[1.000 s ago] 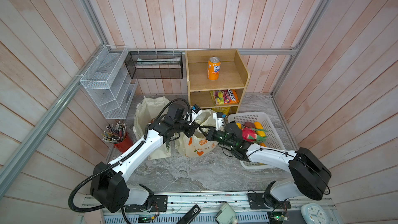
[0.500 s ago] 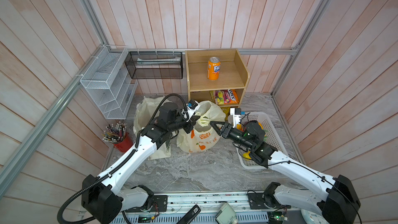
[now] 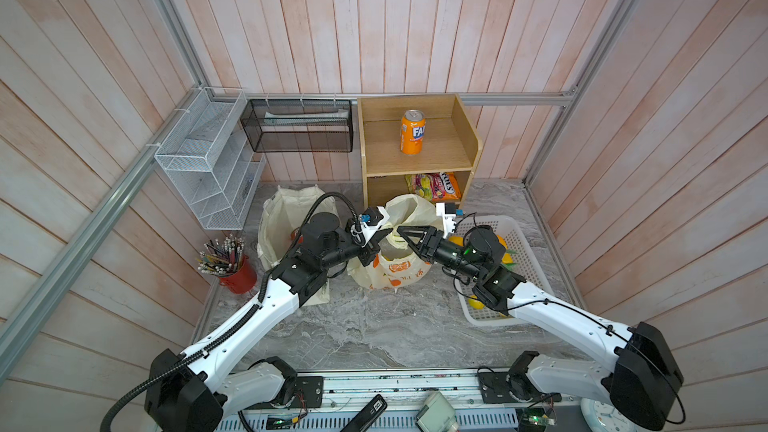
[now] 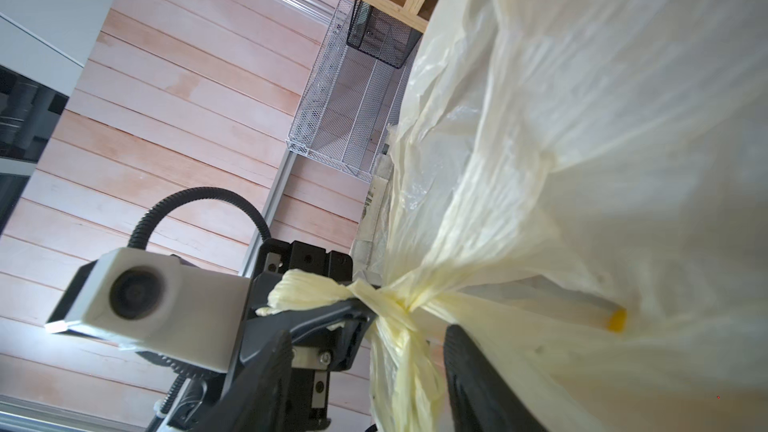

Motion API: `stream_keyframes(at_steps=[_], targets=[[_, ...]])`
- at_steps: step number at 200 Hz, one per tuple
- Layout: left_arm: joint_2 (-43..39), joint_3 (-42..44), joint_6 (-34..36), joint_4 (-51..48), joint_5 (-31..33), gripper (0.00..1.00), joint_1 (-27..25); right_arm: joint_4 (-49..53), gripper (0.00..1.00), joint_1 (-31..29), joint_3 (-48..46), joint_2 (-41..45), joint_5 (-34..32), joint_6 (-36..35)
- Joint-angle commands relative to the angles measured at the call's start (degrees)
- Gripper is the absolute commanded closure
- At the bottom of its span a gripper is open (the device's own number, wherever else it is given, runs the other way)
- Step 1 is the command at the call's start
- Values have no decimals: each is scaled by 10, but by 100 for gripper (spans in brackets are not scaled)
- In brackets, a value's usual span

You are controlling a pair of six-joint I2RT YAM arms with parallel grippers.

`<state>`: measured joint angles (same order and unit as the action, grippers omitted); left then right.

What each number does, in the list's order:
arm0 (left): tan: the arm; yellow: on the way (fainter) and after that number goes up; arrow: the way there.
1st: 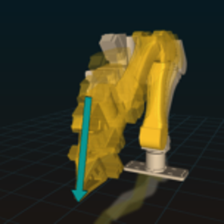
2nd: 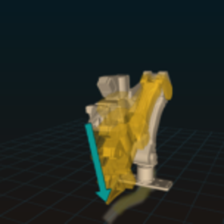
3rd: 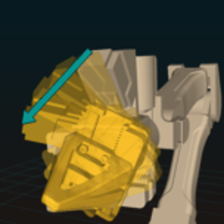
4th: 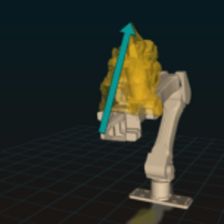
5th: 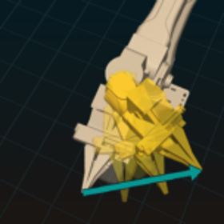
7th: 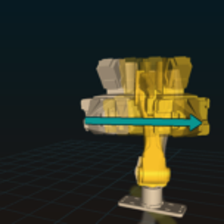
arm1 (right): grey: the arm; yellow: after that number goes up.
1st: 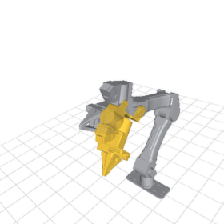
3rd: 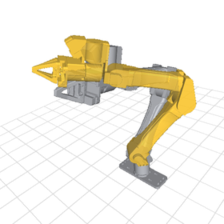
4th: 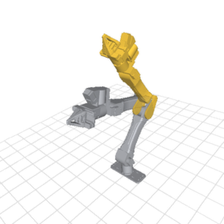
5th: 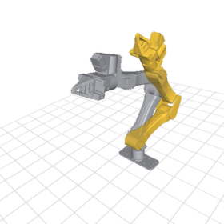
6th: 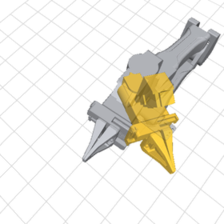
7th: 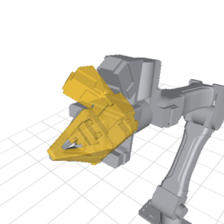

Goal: Place the mixed food into the grocery bags and tie them

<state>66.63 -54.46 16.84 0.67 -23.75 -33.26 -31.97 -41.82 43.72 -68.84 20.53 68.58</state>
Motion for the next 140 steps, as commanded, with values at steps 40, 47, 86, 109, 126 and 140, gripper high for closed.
stream_keyframes(at_steps=[40,47,86,109,126,140], targets=[[-3,14,5,51,-1,100,-2,29,49,-6,-4,38,-14,-11],[-3,14,4,55,-2,100,-2,37,49,-11,-6,38,-19,-17],[3,5,2,52,-8,100,-2,47,53,-29,-22,30,-31,-30],[2,5,1,50,-8,100,-2,46,71,-32,-31,28,-38,-32],[2,3,-1,50,-9,100,-2,49,99,-31,-36,27,-53,-35],[2,1,-9,53,-14,100,-2,51,100,-32,-43,24,-67,-35]])
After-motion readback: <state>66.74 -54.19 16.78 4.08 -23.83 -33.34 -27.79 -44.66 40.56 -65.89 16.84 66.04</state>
